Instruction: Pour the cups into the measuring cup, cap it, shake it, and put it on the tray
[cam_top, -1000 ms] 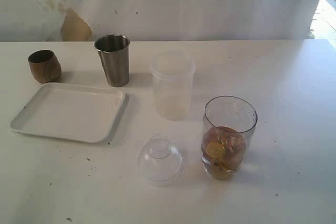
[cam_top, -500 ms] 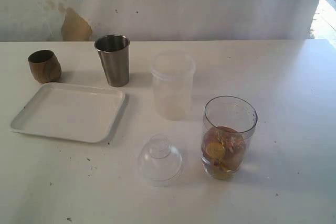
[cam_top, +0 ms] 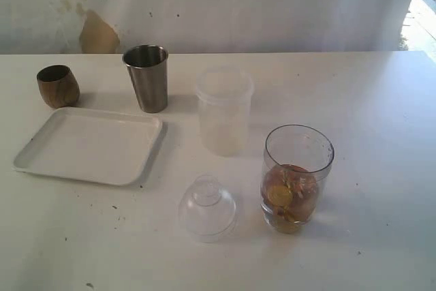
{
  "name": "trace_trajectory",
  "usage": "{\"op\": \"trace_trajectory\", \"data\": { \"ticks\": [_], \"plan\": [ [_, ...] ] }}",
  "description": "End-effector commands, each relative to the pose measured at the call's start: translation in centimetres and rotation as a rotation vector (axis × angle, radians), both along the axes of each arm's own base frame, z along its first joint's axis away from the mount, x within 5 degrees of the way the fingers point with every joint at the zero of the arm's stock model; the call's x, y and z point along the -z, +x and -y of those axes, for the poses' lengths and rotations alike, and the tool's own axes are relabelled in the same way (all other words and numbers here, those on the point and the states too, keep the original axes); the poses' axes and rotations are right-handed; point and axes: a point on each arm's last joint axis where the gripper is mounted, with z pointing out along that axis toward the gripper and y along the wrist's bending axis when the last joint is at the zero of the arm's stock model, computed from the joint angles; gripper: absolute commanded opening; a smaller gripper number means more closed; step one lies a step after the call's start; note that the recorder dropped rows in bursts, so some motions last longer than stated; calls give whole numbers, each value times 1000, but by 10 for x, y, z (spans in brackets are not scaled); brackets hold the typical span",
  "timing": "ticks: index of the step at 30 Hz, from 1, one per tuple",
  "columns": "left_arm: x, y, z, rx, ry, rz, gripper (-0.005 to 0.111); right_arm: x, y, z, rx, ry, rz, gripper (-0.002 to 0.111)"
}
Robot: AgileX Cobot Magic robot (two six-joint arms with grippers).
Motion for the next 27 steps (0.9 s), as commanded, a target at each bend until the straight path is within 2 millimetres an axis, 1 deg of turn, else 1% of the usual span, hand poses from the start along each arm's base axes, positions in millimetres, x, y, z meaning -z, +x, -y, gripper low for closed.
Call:
{"op": "trace_trajectory", "data": {
  "ticks": [1, 16, 17, 20, 27],
  "plan": [
    [1, 0, 0, 0, -10, 8, 0, -1, 0, 0, 1, 1, 16, 0],
    [-1, 0, 0, -1, -1, 29, 0, -1, 0, 0, 1, 1, 16, 0],
    [-1, 0, 0, -1, -1, 29, 0, -1, 0, 0, 2, -3, 16, 0],
    [-1, 0, 0, -1, -1, 29, 0, -1, 0, 2, -2, -92, 17, 0],
    [-1, 0, 0, -1, -1, 29, 0, -3, 1, 3, -1, -109, 38, 0]
  ]
}}
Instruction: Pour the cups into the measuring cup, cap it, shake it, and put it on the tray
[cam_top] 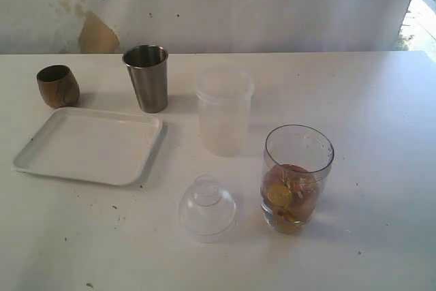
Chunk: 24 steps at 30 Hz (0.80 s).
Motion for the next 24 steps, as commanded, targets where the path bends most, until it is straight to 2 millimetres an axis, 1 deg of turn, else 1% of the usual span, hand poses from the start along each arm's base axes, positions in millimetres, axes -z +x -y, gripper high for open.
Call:
{"op": "trace_trajectory", "data": {
  "ticks": [1, 13, 17, 18, 19, 20, 21, 24],
  "plan": [
    [0, 0, 0, -1, -2, 14, 0, -3, 1, 1, -1, -28, 37, 0],
    [0, 0, 0, -1, -2, 14, 0, -4, 1, 1, -2, -28, 46, 0],
    [0, 0, 0, -1, -2, 14, 0, -21, 3, 0, -6, -26, 245, 0],
    [0, 0, 0, -1, -2, 14, 0, -29, 3, 0, -8, -26, 328, 0],
    [0, 0, 0, -1, -2, 14, 0, -32, 3, -1, -8, -22, 356, 0],
    [0, 0, 0, -1, -2, 14, 0, -40, 2, -1, -9, 19, 453, 0],
    [0, 0, 0, -1, -2, 14, 0, -46, 1, -1, -10, 84, 513, 0],
    [0, 0, 0, -1, -2, 14, 0, -55, -2, -1, -20, 147, 620, 0]
  ]
}}
